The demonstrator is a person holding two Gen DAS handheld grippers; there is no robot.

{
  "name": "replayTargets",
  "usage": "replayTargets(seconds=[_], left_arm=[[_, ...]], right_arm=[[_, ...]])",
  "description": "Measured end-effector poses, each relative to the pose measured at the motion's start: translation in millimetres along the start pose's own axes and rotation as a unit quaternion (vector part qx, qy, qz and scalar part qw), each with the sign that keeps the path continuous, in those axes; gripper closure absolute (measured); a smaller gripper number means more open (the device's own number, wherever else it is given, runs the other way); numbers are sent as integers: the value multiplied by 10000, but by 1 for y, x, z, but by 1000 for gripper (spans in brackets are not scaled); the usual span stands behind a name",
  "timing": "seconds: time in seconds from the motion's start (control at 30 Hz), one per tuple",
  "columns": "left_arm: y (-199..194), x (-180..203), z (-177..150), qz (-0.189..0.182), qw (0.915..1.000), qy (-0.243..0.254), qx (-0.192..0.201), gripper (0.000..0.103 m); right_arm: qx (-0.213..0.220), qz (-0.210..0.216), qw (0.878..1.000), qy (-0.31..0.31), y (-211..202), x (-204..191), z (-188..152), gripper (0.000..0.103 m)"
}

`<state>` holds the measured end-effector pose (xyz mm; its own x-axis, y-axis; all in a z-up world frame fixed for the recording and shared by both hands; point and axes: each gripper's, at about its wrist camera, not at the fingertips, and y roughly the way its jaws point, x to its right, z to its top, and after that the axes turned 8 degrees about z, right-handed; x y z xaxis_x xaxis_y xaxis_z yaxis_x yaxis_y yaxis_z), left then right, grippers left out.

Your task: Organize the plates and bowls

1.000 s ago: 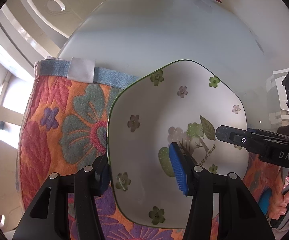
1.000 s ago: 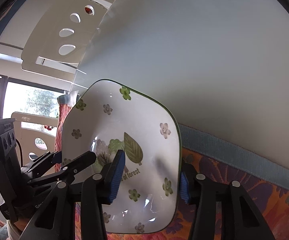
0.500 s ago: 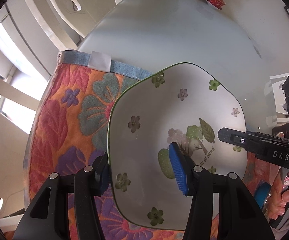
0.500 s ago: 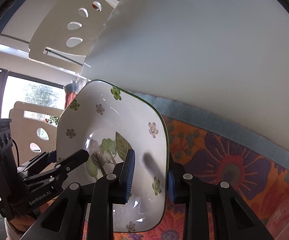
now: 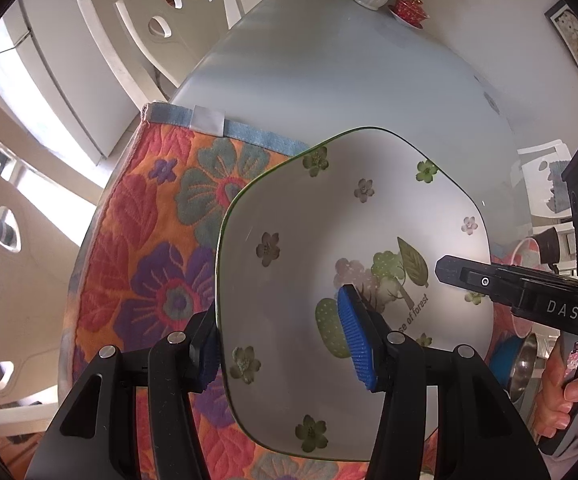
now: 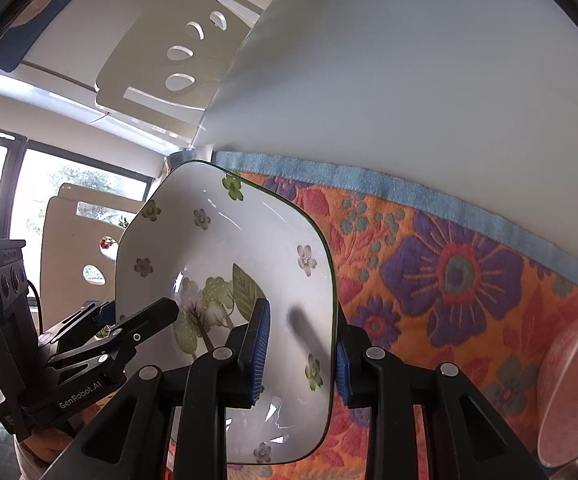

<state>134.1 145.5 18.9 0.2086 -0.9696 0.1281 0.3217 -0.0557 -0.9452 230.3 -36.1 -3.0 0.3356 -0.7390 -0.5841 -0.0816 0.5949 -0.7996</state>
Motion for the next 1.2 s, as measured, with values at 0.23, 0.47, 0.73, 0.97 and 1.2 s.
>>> replayTargets(seconds=[0.23,0.47,0.73,0.97,1.2], left_arm=[[-19,9,-23,-75,9999,69,64,54],[-35,17,-42,-135,9996,206,117,54],[-45,30,-69,-237,9988,415,78,54],[-53,38,-95,-285,9976,625,54,54],[-60,41,-121,-364,9960,817,28,54]], right_arm=[[82,-48,9999,54,-15,-9,-23,74],[187,-102,9997,117,-34,-13,-49,73],[298,-190,9989,292,-52,-13,-85,73],[409,-223,9980,429,-67,-11,-119,73],[516,-236,9970,530,-76,-15,-151,73]])
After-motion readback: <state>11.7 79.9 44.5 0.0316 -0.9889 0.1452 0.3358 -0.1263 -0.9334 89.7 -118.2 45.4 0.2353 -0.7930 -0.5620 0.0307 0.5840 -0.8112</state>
